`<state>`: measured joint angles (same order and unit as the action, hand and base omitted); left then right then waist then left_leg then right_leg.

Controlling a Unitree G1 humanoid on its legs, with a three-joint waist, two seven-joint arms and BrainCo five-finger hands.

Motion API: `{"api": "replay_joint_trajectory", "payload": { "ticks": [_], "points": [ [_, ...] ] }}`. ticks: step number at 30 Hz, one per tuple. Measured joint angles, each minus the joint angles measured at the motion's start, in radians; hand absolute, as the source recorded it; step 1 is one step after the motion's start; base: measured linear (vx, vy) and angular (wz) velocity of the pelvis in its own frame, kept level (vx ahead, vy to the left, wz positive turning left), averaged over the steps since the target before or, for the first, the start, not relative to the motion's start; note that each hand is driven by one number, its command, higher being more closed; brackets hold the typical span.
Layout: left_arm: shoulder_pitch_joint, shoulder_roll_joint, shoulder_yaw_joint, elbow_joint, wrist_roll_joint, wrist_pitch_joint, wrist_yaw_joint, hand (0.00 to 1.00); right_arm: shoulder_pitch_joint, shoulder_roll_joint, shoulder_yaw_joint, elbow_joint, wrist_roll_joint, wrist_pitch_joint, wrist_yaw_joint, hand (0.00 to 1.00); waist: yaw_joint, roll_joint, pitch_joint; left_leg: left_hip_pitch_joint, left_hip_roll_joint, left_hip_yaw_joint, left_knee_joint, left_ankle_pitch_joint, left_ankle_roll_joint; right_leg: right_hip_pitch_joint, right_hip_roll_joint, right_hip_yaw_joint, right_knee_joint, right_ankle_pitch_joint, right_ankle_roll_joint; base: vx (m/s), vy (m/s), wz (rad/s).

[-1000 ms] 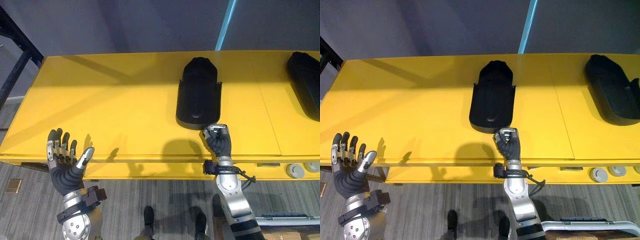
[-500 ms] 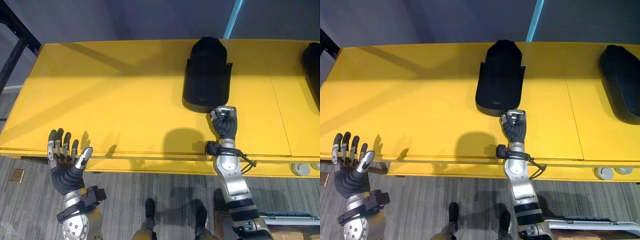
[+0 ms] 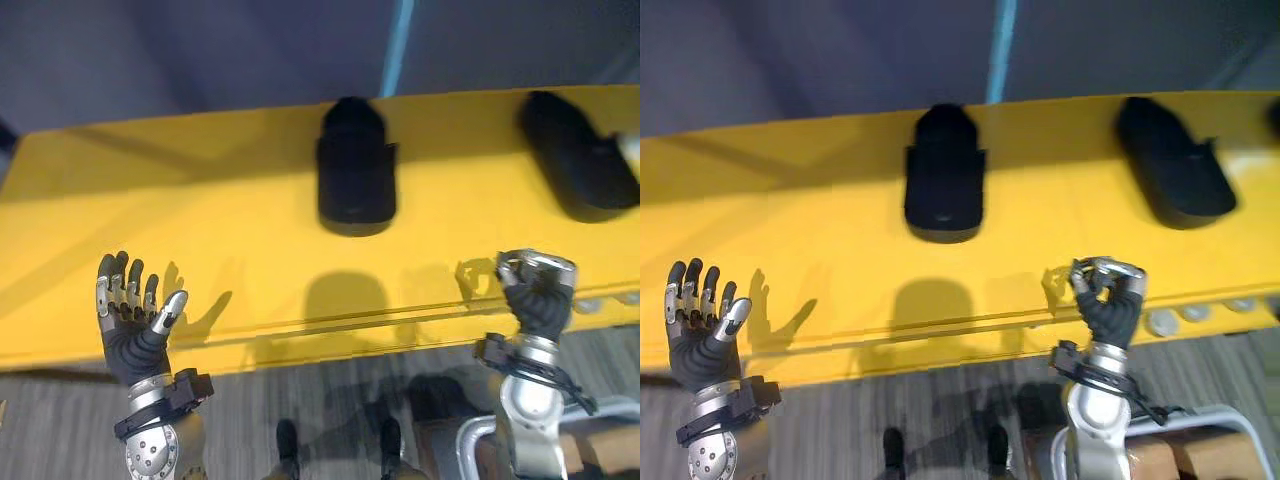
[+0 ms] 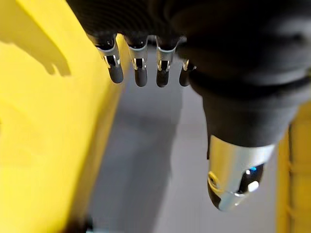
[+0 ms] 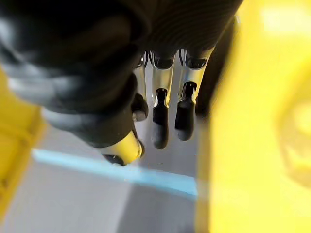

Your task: Walk over and take plastic housings, then place them on the shelf

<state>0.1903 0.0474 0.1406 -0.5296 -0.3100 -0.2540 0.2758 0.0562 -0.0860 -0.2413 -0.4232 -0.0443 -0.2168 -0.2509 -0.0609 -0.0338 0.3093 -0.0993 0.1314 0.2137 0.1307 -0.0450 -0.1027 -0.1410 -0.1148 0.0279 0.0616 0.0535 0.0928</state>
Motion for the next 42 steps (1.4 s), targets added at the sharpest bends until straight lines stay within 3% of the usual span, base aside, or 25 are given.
{"api": "replay_joint_trajectory", "payload": {
  "ticks": [2,3,4,6,8,9,10,11,12,14,15,17,18,20,21,23,25,26,28,29,32,34,36,39,42],
  "points": [
    [-0.004,-0.001,-0.012,0.001,0.021,0.001,-0.001,0.00,0.057,-0.026,-0.059,-0.023,0.000,0.000,0.035,0.00,-0.018,0.014,-0.012,0.000,0.025,-0.215,0.184,-0.156,-0.027,-0.017,0.059,0.105,0.062,-0.026,0.003,0.01,0.076,-1.64],
    [-0.014,-0.002,-0.027,0.004,0.025,0.002,-0.002,0.00,0.102,-0.022,-0.115,-0.036,0.000,0.000,0.042,0.00,-0.039,0.020,-0.021,0.003,0.031,-0.254,0.221,-0.202,-0.041,-0.027,0.078,0.136,0.079,-0.029,0.006,-0.03,0.224,-1.51],
    [-0.041,0.002,-0.052,0.016,0.051,0.001,-0.005,0.00,0.172,-0.003,-0.199,-0.040,0.002,0.000,0.049,0.00,-0.072,0.013,-0.035,0.008,0.032,-0.237,0.237,-0.237,-0.026,-0.043,0.091,0.178,0.090,-0.025,0.014,-0.06,0.230,-1.26],
    [-0.072,0.013,-0.072,0.065,0.081,0.002,-0.012,0.00,0.268,0.042,-0.267,-0.042,0.006,0.001,0.055,0.00,-0.098,-0.016,-0.056,0.028,0.030,-0.135,0.260,-0.257,-0.008,-0.059,0.096,0.271,0.072,0.009,0.045,-0.07,0.191,-1.51],
    [-0.073,0.031,-0.084,0.094,0.093,0.004,-0.020,0.00,0.309,0.065,-0.263,-0.046,0.010,0.002,0.061,0.00,-0.109,-0.024,-0.065,0.036,0.061,0.032,0.309,-0.293,0.021,-0.078,0.126,0.304,-0.040,0.172,0.060,-0.16,0.130,-2.36],
    [-0.077,0.041,-0.081,0.107,0.105,0.004,-0.030,0.00,0.290,0.078,-0.252,-0.031,0.010,0.002,0.066,0.00,-0.099,-0.007,-0.072,0.025,0.107,0.137,0.317,-0.291,0.036,-0.089,0.142,0.194,-0.116,0.284,0.042,-0.21,0.063,-2.24],
    [-0.093,0.042,-0.078,0.126,0.108,0.006,-0.037,0.00,0.289,0.089,-0.255,-0.029,0.010,0.002,0.064,0.00,-0.097,-0.004,-0.070,0.023,0.120,0.173,0.320,-0.288,0.040,-0.107,0.137,0.079,-0.050,0.230,0.005,-0.18,0.046,-2.16],
    [-0.113,0.033,-0.068,0.145,0.105,0.010,-0.043,0.00,0.286,0.094,-0.255,-0.016,0.001,0.003,0.059,0.00,-0.092,-0.003,-0.069,0.048,0.136,0.249,0.309,-0.277,0.047,-0.134,0.096,-0.105,0.139,0.057,-0.061,-0.10,0.093,-1.79],
    [-0.098,0.015,-0.059,0.151,0.098,0.009,-0.042,0.00,0.278,0.091,-0.260,-0.003,-0.005,0.003,0.059,0.00,-0.088,0.003,-0.073,0.071,0.149,0.315,0.305,-0.273,0.048,-0.134,0.039,-0.176,0.280,-0.049,-0.055,-0.10,0.112,-1.68],
    [-0.096,-0.003,-0.061,0.169,0.096,0.009,-0.040,0.00,0.267,0.090,-0.282,0.036,-0.009,0.010,0.046,0.00,-0.090,0.005,-0.079,0.088,0.157,0.378,0.301,-0.266,0.037,-0.134,-0.042,-0.185,0.403,-0.113,-0.031,-0.09,-0.010,-1.23],
    [-0.101,-0.003,-0.077,0.189,0.096,0.009,-0.040,0.00,0.270,0.090,-0.295,0.066,-0.021,0.019,0.044,0.00,-0.093,0.001,-0.085,0.088,0.156,0.412,0.289,-0.251,0.023,-0.134,-0.084,-0.191,0.424,-0.137,0.007,-0.07,-0.134,-0.93],
    [-0.096,-0.005,-0.091,0.217,0.096,0.014,-0.039,0.00,0.272,0.090,-0.292,0.099,-0.023,0.037,0.046,0.00,-0.089,-0.009,-0.108,0.090,0.164,0.472,0.269,-0.225,-0.006,-0.120,-0.114,-0.241,0.374,-0.171,0.040,-0.02,-0.232,-0.84],
    [-0.097,-0.006,-0.089,0.222,0.096,0.015,-0.039,0.00,0.270,0.089,-0.286,0.103,-0.023,0.042,0.046,0.00,-0.085,-0.008,-0.113,0.090,0.168,0.490,0.265,-0.219,-0.016,-0.108,-0.104,-0.242,0.325,-0.194,0.031,0.01,-0.262,-0.96],
    [-0.097,-0.048,-0.092,0.241,0.097,0.030,-0.044,0.00,0.246,0.052,-0.250,0.153,-0.023,0.054,0.053,0.00,-0.091,0.066,-0.118,0.089,0.253,0.527,0.250,-0.173,-0.019,-0.107,0.020,-0.219,0.221,-0.136,-0.031,0.03,-0.323,-0.96],
    [-0.098,-0.056,-0.091,0.242,0.097,0.031,-0.044,0.00,0.244,0.044,-0.231,0.163,-0.023,0.055,0.058,0.00,-0.091,0.076,-0.122,0.091,0.278,0.526,0.258,-0.167,-0.010,-0.103,0.051,-0.207,0.201,-0.125,-0.046,0.09,-0.387,-1.02],
    [-0.108,-0.054,-0.088,0.271,0.097,0.032,-0.043,0.00,0.220,0.040,-0.178,0.168,-0.022,0.056,0.068,0.00,-0.088,0.082,-0.121,0.099,0.375,0.519,0.348,-0.125,0.055,-0.067,0.139,-0.174,0.154,-0.106,-0.089,0.17,-0.402,-0.83],
    [-0.118,-0.053,-0.089,0.330,0.097,0.037,-0.044,0.00,0.197,0.028,-0.162,0.185,-0.022,0.055,0.066,0.00,-0.089,0.081,-0.110,0.076,0.434,0.467,0.483,-0.062,0.125,-0.001,0.161,-0.161,0.115,-0.104,-0.115,0.16,-0.292,-0.37],
    [-0.114,-0.053,-0.091,0.364,0.097,0.039,-0.044,0.00,0.171,-0.004,-0.145,0.228,-0.022,0.054,0.062,0.00,-0.085,0.080,-0.100,0.045,0.437,0.401,0.569,-0.065,0.128,0.036,0.157,-0.150,0.096,-0.103,-0.122,0.11,-0.187,-0.20],
    [-0.115,-0.051,-0.090,0.408,0.099,0.041,-0.045,0.00,0.134,-0.038,-0.133,0.297,-0.022,0.055,0.050,0.00,-0.067,0.082,-0.093,-0.030,0.383,0.273,0.632,-0.108,0.098,0.060,0.148,-0.144,0.075,-0.102,-0.126,0.04,-0.066,-0.07],
    [-0.112,-0.047,-0.087,0.446,0.100,0.045,-0.043,0.00,0.095,-0.047,-0.120,0.362,-0.022,0.060,0.033,0.00,-0.045,0.086,-0.091,-0.103,0.285,0.122,0.603,-0.152,0.043,0.071,0.137,-0.140,0.057,-0.100,-0.129,0.02,0.015,-0.03],
    [-0.089,-0.026,-0.081,0.532,0.138,0.055,-0.041,0.00,0.025,-0.047,-0.071,0.467,-0.023,0.079,0.012,0.00,-0.001,0.087,-0.088,-0.152,0.143,-0.033,0.412,-0.180,0.020,0.073,0.123,-0.129,0.042,-0.097,-0.127,0.03,0.105,-0.07],
    [-0.087,-0.019,-0.072,0.594,0.171,0.075,-0.037,0.00,-0.032,-0.049,-0.055,0.533,-0.026,0.089,-0.013,0.00,0.020,0.093,-0.084,-0.159,0.105,-0.054,0.268,-0.152,0.037,0.070,0.117,-0.131,0.026,-0.087,-0.109,0.06,0.149,-0.03],
    [-0.074,-0.011,-0.061,0.648,0.207,0.085,-0.042,0.00,-0.089,-0.039,-0.049,0.559,-0.052,0.107,-0.034,0.00,0.038,0.100,-0.067,-0.155,0.083,-0.053,0.191,-0.049,0.019,0.068,0.101,-0.134,0.017,-0.086,-0.077,0.09,0.220,0.05],
    [-0.075,-0.002,-0.060,0.706,0.217,0.098,-0.039,0.00,-0.150,-0.032,-0.048,0.567,-0.085,0.118,-0.068,0.00,0.052,0.092,-0.041,-0.186,0.021,-0.067,0.173,-0.034,0.040,0.043,0.045,-0.165,0.018,-0.088,-0.048,0.07,0.211,0.36],
    [-0.068,0.020,-0.069,0.724,0.236,0.103,-0.040,0.00,-0.266,-0.025,-0.012,0.603,-0.089,0.129,-0.100,0.00,0.107,0.086,0.014,-0.205,-0.010,-0.069,0.171,-0.027,0.051,0.035,0.016,-0.175,0.006,-0.078,-0.031,0.05,0.155,0.15]
  ]
}}
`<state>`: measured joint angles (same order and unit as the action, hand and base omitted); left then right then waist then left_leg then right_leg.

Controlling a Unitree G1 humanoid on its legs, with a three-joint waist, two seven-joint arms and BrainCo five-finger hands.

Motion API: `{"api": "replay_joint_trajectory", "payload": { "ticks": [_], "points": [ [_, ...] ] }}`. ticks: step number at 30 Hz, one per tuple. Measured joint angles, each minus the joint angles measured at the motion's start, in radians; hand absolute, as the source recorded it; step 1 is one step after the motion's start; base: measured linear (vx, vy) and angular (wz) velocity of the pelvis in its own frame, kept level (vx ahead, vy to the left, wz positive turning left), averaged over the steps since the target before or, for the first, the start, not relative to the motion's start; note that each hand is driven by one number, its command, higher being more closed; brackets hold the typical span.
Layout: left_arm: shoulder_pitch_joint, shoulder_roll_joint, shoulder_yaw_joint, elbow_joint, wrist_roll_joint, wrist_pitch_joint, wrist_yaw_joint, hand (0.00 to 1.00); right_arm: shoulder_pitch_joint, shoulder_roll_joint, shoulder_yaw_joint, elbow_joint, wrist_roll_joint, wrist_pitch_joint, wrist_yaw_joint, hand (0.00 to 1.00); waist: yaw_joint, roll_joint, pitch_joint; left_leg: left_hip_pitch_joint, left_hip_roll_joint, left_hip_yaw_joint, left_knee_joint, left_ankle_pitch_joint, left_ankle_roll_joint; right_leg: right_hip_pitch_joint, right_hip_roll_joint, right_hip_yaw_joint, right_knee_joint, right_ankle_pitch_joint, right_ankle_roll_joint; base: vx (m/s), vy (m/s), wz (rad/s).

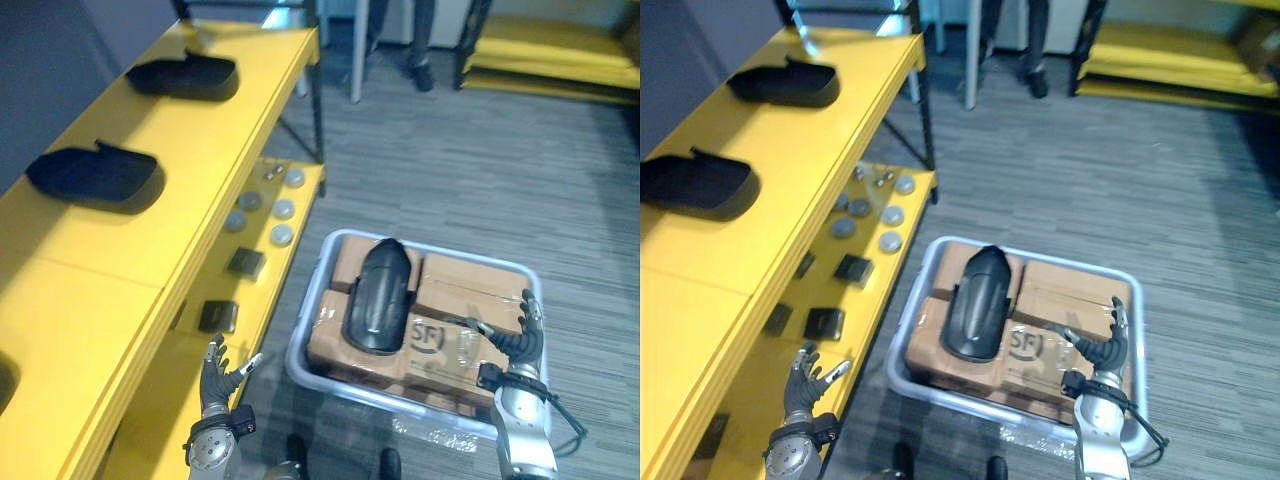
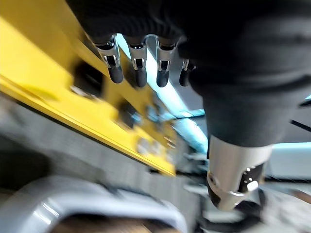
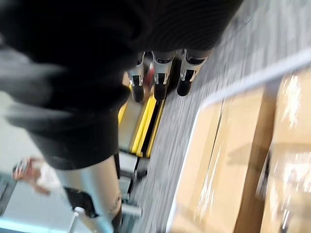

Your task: Walk over and take plastic housings, then place them on the shelf

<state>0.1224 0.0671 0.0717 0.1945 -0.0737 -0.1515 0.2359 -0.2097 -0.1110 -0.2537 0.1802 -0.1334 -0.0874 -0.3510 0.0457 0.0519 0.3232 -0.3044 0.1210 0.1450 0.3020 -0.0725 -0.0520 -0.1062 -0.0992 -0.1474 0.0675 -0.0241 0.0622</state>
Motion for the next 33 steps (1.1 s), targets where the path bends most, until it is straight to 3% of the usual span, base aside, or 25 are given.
{"api": "replay_joint_trajectory", "payload": {
  "ticks": [3,9,11,20,28,29,33],
  "points": [
    [-0.001,0.032,-0.013,0.044,-0.002,-0.001,-0.001,0.00,-0.173,0.004,0.021,0.092,-0.025,0.013,-0.041,0.00,0.045,-0.007,0.040,-0.032,-0.005,-0.010,-0.007,0.010,0.014,-0.026,0.000,-0.004,-0.011,0.009,0.012,0.00,0.032,0.09],
    [-0.018,0.033,-0.073,0.210,-0.024,-0.001,0.001,0.00,-0.401,-0.044,0.017,0.229,-0.043,0.052,-0.157,0.00,0.060,-0.011,0.097,-0.079,-0.019,-0.033,-0.061,0.054,0.023,-0.084,-0.005,-0.028,-0.012,0.034,0.015,-0.02,-0.006,0.12],
    [-0.040,0.036,-0.089,0.256,-0.041,-0.003,0.000,0.00,-0.452,-0.080,0.011,0.298,-0.062,0.071,-0.181,0.00,0.080,-0.010,0.105,-0.098,-0.021,-0.032,-0.064,0.062,0.026,-0.105,-0.007,-0.027,-0.012,0.040,0.013,0.00,0.000,0.00],
    [-0.117,0.043,-0.125,0.392,-0.101,-0.023,0.005,0.00,-0.577,-0.102,-0.001,0.471,-0.092,0.126,-0.232,0.00,0.082,-0.004,0.135,-0.164,-0.024,-0.039,-0.064,0.089,0.036,-0.170,-0.005,-0.027,-0.011,0.066,0.011,-0.04,0.009,0.00],
    [-0.192,0.043,-0.138,0.460,-0.103,-0.025,0.034,0.00,-0.624,-0.101,0.000,0.575,-0.105,0.147,-0.235,0.00,0.081,-0.005,0.144,-0.200,-0.024,-0.039,-0.060,0.098,0.044,-0.203,-0.003,-0.024,-0.017,0.081,0.009,-0.02,0.008,-0.01],
    [-0.198,0.043,-0.139,0.463,-0.103,-0.025,0.040,0.00,-0.638,-0.103,0.000,0.595,-0.108,0.147,-0.240,1.00,0.080,-0.005,0.144,-0.200,-0.024,-0.039,-0.059,0.098,0.044,-0.203,-0.002,-0.024,-0.017,0.081,0.009,0.00,0.000,0.00],
    [-0.220,0.044,-0.150,0.493,-0.116,-0.026,0.048,0.00,-0.679,-0.109,-0.004,0.660,-0.110,0.154,-0.277,1.00,0.080,-0.005,0.144,-0.200,-0.021,-0.039,-0.059,0.100,0.045,-0.203,0.002,-0.024,-0.017,0.081,0.009,0.00,0.000,0.00]
  ]
}}
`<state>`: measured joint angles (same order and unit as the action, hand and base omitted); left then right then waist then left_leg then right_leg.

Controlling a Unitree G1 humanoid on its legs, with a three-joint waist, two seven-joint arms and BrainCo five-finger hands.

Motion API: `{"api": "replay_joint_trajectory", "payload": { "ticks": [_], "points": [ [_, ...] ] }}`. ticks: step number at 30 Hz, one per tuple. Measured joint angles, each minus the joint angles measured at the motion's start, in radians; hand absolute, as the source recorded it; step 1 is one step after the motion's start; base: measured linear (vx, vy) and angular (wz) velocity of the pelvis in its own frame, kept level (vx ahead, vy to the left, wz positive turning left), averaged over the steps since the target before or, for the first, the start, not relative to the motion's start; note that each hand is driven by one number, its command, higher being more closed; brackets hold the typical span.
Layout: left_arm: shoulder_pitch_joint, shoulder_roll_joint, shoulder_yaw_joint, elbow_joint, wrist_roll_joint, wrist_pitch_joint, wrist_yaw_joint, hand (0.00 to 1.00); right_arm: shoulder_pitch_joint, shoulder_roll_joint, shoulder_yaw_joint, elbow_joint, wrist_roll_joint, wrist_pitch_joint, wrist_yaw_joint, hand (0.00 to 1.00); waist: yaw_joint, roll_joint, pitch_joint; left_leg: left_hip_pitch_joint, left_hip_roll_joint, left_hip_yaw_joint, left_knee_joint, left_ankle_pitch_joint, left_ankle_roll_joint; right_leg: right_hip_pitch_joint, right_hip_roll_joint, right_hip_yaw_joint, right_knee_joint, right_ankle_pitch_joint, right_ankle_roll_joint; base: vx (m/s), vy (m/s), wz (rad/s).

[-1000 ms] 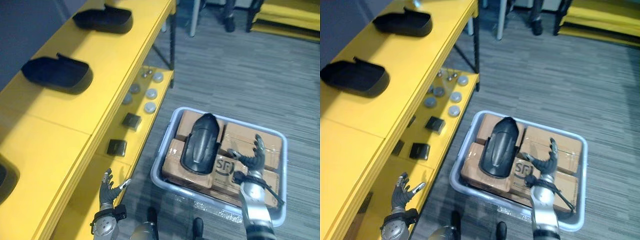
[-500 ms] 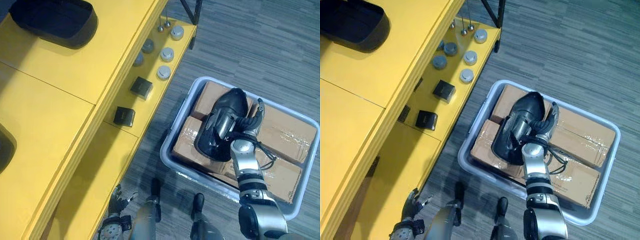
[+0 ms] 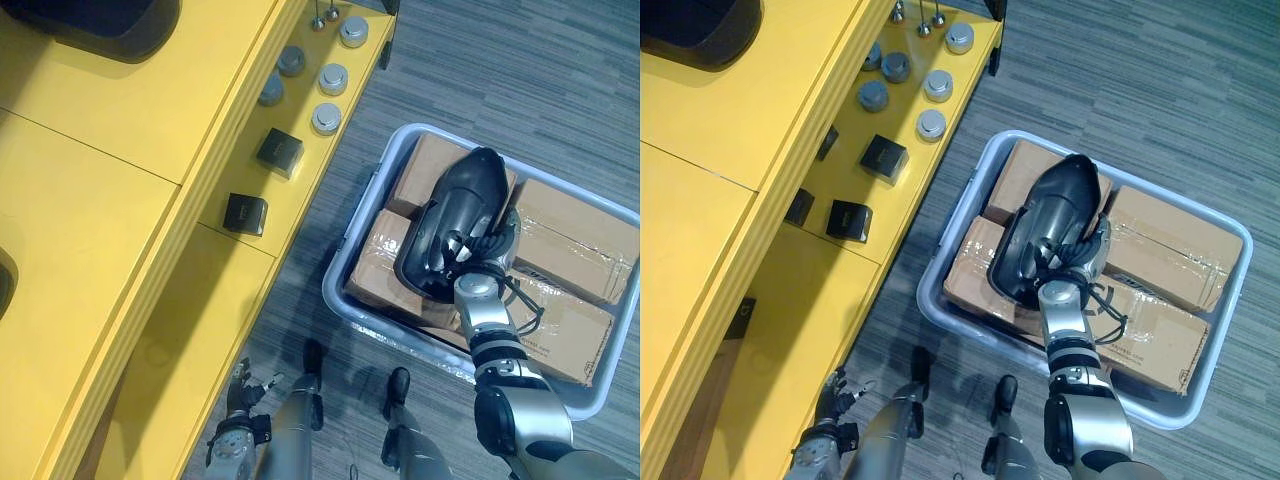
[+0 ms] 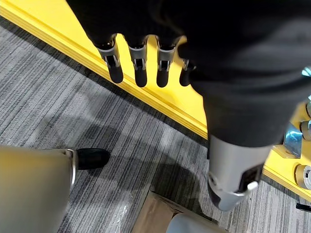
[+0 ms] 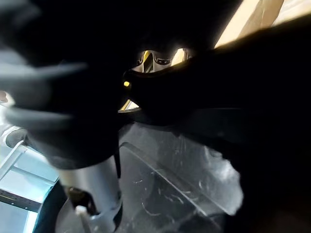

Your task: Walk over and take plastic housings, then place them on the shelf

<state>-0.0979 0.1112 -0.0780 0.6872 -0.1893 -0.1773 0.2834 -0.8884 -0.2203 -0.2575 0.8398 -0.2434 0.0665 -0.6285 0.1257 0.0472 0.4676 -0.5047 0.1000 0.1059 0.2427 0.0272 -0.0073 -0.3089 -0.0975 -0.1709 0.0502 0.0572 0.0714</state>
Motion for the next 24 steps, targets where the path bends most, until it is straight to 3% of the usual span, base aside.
{"api": "replay_joint_trajectory", "payload": {
  "ticks": [8,13,18,20,24],
  "points": [
    [-0.039,0.004,-0.027,0.030,-0.024,0.001,0.004,0.00,-0.160,-0.102,-0.019,0.277,0.029,0.007,0.050,1.00,0.002,0.000,0.000,0.002,0.003,-0.006,-0.033,0.023,-0.009,-0.006,0.006,-0.005,-0.009,0.003,-0.004,0.01,-0.005,0.01],
    [-0.040,0.003,-0.054,-0.083,-0.041,0.002,0.003,0.00,-0.216,-0.179,0.006,0.369,0.027,0.033,0.118,1.00,0.011,0.003,0.002,0.003,0.005,-0.017,-0.041,0.030,-0.014,0.000,0.010,-0.014,-0.016,0.003,-0.005,0.04,-0.013,0.07],
    [-0.032,0.002,-0.055,-0.325,-0.066,0.003,0.003,0.00,-0.210,-0.205,0.081,0.338,-0.001,0.051,0.154,1.00,0.009,0.012,0.007,0.020,0.002,-0.024,-0.053,0.036,-0.014,0.021,0.009,-0.028,-0.026,0.004,-0.006,0.02,0.000,0.05],
    [-0.034,0.001,-0.046,-0.471,-0.064,0.001,0.003,0.00,-0.165,-0.204,0.117,0.212,-0.028,0.057,0.161,1.00,0.006,0.014,0.009,0.037,0.000,-0.023,-0.071,0.043,-0.015,0.029,0.008,-0.029,-0.028,0.004,-0.006,0.00,0.000,0.00],
    [-0.074,0.002,-0.024,-0.564,-0.063,-0.004,0.009,0.00,-0.108,-0.204,0.143,0.006,-0.090,0.066,0.161,1.00,-0.013,0.014,0.009,0.053,0.000,-0.020,-0.080,0.047,-0.016,0.040,0.008,-0.028,-0.028,0.004,-0.006,0.02,0.001,-0.01]
  ]
}}
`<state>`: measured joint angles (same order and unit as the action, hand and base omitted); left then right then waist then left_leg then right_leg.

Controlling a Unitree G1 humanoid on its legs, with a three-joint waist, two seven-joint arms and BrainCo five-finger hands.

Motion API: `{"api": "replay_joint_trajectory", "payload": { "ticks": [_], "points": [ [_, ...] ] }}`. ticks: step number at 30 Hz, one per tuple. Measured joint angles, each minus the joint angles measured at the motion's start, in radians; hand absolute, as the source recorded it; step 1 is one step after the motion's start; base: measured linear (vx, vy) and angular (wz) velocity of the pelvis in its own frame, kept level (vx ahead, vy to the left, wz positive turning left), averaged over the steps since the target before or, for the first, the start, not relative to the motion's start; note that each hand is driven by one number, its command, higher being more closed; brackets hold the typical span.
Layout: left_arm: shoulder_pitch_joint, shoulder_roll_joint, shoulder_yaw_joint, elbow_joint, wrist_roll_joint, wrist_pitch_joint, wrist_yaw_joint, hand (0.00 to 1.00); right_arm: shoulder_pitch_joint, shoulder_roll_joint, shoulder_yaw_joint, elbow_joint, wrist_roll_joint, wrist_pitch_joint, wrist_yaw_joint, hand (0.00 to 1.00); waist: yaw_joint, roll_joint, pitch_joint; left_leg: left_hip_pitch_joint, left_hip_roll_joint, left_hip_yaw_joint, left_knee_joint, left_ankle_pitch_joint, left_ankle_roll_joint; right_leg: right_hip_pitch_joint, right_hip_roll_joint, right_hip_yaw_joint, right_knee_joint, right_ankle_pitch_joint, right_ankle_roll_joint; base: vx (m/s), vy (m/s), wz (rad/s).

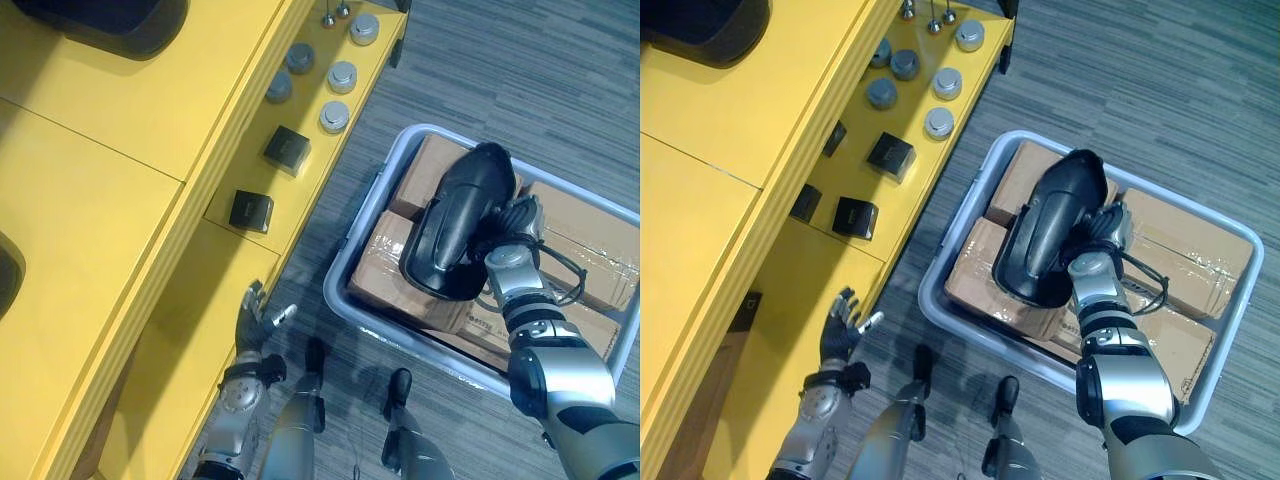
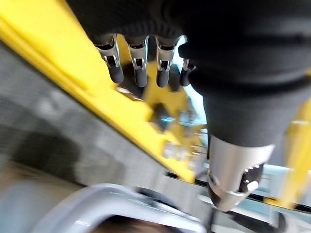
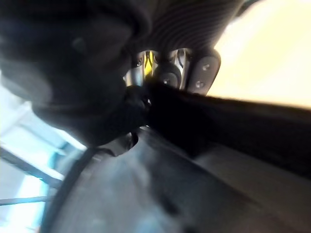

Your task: Walk over and take plastic housings, then place them on the shelf

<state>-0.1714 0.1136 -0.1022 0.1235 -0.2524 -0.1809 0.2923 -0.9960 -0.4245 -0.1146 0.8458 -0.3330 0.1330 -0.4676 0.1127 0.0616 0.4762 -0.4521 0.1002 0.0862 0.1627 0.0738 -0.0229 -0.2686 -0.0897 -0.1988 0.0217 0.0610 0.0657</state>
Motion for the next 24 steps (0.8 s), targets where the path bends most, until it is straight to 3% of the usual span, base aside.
{"api": "replay_joint_trajectory", "payload": {
  "ticks": [3,9,15,20,24],
  "points": [
    [-0.037,0.001,-0.001,-0.071,0.001,0.000,0.012,0.00,0.085,0.004,0.000,-0.189,-0.083,0.000,-0.002,1.00,-0.018,0.000,0.000,0.049,0.000,0.005,-0.030,0.009,-0.004,0.032,0.000,0.000,0.003,0.000,0.000,0.04,0.005,-0.01],
    [-0.113,0.016,-0.032,-0.107,-0.030,0.000,0.006,0.00,0.193,0.036,0.000,-0.407,-0.139,0.000,-0.006,1.00,-0.053,-0.005,-0.006,0.129,0.000,0.034,-0.107,0.043,-0.009,0.060,0.001,0.022,0.004,-0.001,-0.001,0.01,0.009,-0.12],
    [-0.133,0.029,-0.121,-0.095,-0.161,0.008,-0.040,0.00,0.262,0.076,0.051,-0.487,-0.171,-0.002,-0.005,1.00,-0.096,-0.029,-0.050,0.191,0.001,0.050,-0.189,0.084,-0.013,0.079,0.007,0.028,0.003,-0.001,-0.002,-0.01,0.008,-0.06],
    [-0.148,0.029,-0.166,-0.049,-0.238,0.017,-0.059,0.00,0.319,0.086,0.090,-0.520,-0.185,-0.017,-0.005,1.00,-0.097,-0.040,-0.133,0.233,0.001,0.072,-0.231,0.097,-0.015,0.095,0.010,0.048,-0.010,-0.001,-0.003,-0.01,0.039,-0.10],
    [-0.139,0.029,-0.169,-0.035,-0.238,0.017,-0.059,0.00,0.356,0.114,0.083,-0.520,-0.184,-0.027,-0.005,1.00,-0.099,-0.041,-0.150,0.231,0.001,0.076,-0.232,0.098,-0.015,0.090,0.010,0.051,-0.012,0.000,-0.004,-0.02,0.035,-0.05]
  ]
}}
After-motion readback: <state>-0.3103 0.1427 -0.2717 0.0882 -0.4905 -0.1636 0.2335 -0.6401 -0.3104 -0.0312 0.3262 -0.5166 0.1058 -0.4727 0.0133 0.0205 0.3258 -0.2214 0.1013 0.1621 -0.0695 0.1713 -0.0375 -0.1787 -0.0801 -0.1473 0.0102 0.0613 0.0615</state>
